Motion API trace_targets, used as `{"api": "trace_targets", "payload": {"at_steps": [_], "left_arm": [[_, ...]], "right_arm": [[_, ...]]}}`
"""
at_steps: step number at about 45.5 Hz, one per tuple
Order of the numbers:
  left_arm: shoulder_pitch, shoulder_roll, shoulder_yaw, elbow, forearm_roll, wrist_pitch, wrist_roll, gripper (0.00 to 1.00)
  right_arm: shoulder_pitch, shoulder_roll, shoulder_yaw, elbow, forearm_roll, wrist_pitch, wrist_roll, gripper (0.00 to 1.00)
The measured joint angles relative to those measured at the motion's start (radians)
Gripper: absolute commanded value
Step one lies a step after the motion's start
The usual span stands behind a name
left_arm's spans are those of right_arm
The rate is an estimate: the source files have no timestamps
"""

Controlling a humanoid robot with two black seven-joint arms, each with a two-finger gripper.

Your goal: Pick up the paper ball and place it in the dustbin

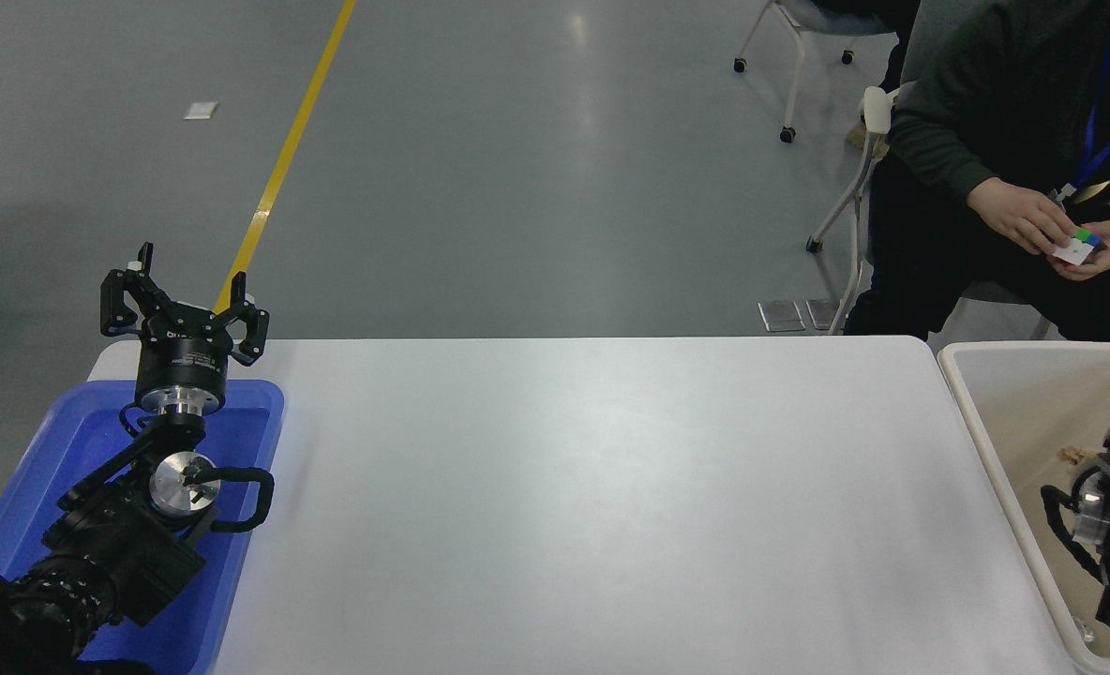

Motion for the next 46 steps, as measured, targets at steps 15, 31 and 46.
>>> {"api": "trace_targets", "payload": {"at_steps": [15,31,46], "left_arm": [[0.0,0.0,0.0,0.0,0.0,0.0,0.0,0.99],[0.0,0.0,0.0,0.0,0.0,0.0,0.0,0.99],[-0.001,0.0,-0.001,0.0,0.0,0.0,0.0,0.99]], "right_arm": [[-0.024,0.003,0.03,-0.004,0.014,0.001,-0.001,1.0],[-0.014,-0.021,0.031,-0.003,0.015,0.003,0.005,1.0],[0.064,-0.034,0.064,0.002,0.018,0.039,0.007,1.0]]}}
